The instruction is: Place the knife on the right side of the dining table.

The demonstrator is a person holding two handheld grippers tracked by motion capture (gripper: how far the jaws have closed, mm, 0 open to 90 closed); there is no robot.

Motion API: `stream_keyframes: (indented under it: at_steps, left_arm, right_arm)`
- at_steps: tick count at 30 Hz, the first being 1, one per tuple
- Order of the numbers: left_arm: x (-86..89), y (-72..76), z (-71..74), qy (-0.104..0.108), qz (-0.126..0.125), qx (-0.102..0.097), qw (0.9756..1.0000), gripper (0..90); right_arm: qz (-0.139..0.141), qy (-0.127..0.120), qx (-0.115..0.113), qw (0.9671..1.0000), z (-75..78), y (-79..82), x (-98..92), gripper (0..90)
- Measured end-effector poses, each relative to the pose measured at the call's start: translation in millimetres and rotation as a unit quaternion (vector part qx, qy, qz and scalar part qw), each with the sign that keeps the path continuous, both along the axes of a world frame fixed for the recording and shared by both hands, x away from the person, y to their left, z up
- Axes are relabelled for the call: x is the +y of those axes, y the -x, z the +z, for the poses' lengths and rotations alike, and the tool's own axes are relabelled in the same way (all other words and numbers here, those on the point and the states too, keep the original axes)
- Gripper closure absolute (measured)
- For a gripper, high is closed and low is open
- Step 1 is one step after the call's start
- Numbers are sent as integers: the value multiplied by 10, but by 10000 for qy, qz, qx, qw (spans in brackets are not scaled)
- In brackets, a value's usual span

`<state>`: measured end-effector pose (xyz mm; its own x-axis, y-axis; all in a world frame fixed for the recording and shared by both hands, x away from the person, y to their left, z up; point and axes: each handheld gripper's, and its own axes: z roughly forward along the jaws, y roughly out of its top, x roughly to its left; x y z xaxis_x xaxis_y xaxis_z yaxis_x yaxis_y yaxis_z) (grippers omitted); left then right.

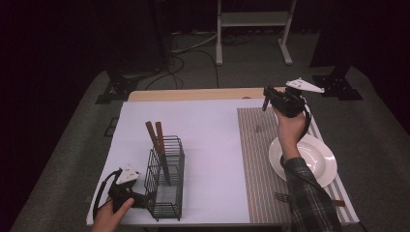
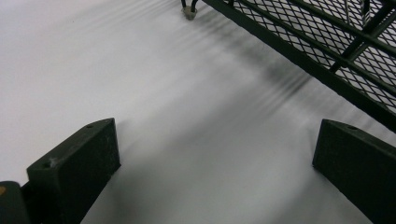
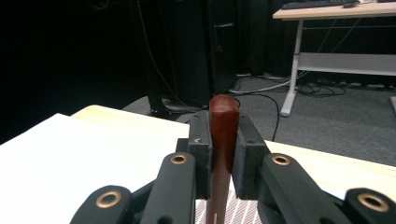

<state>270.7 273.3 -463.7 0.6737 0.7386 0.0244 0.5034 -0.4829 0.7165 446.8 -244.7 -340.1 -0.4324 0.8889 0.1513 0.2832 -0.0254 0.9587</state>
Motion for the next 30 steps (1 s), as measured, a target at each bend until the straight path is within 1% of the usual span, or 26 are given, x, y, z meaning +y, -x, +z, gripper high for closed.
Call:
stream_keyframes:
  at_steps: [1, 5, 10, 15, 23, 24, 30]
  left_arm:
    - [0, 0, 0, -1, 0, 0, 10000, 0]
    - [0, 0, 0, -1, -1, 0, 10000, 0]
    - [0, 0, 0, 0, 0, -1, 10000, 0]
    - [0, 1, 0, -1, -1, -1, 10000, 0]
    - [1, -1, 1, -9, -3, -8, 10000, 0]
    - [1, -1, 1, -8, -2, -6, 10000, 0]
    - [0, -1, 0, -6, -1, -5, 10000, 0]
  right_arm:
    - [-27, -5, 23, 10000, -10, 0, -4, 798]
    - [-109, -19, -27, 9999, -52, 3, -22, 797]
    - [-111, -19, -5, 9999, -96, 2, -22, 796]
    - [-132, -77, -10, 9999, -106, 17, -54, 794]
    - [-199, -115, 7, 9997, -124, 78, -158, 781]
    - [-214, -143, 28, 9997, -127, 89, -176, 779]
    - [-325, -129, 104, 9993, -138, 117, -267, 760]
